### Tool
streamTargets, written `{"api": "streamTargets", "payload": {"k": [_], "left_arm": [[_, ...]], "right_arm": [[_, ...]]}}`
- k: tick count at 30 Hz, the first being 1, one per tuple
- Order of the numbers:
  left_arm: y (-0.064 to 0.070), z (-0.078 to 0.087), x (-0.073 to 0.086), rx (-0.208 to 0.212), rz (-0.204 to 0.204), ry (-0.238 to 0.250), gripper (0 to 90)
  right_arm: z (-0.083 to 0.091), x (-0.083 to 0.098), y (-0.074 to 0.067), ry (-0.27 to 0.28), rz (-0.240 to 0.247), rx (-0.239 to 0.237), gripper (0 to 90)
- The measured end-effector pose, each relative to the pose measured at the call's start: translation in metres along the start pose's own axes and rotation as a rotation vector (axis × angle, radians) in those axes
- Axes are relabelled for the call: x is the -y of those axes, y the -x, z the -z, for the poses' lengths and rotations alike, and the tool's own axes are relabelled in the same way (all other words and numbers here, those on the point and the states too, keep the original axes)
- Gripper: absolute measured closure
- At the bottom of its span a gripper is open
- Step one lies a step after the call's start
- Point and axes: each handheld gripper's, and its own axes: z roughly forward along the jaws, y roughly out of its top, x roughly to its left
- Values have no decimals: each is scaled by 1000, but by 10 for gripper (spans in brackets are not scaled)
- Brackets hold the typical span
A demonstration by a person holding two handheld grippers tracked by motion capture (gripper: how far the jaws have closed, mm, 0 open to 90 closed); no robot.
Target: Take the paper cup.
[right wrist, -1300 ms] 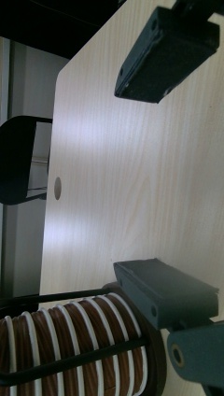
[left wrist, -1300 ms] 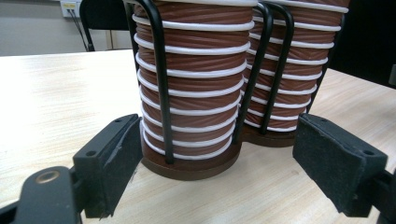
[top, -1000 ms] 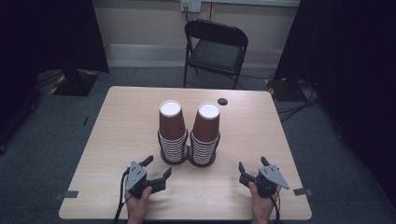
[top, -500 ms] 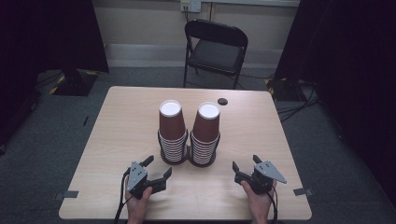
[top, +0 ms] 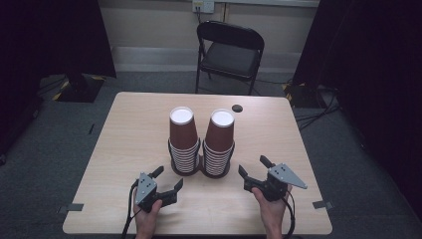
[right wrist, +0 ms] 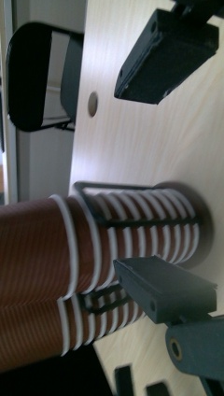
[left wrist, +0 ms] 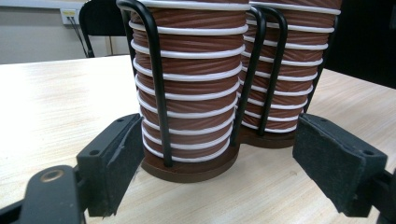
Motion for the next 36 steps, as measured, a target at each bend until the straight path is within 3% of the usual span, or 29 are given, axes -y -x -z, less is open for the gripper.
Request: {"api": "streamTargets", "payload": {"k": [4, 6, 18, 36], "left_arm": [[1, 0, 0, 1, 3, -1, 163], [0, 0, 0, 1, 4, 2, 163], [0, 0, 0, 2, 0, 8, 163], [1, 1, 1, -1, 6, 14, 163]], "right_arm": [[-5, -8, -2, 0, 2, -23, 134], [-11, -17, -6, -9, 26, -47, 132], [-31, -61, -22, 42, 88, -125, 130], [-64, -86, -31, 47, 115, -194, 128]]}}
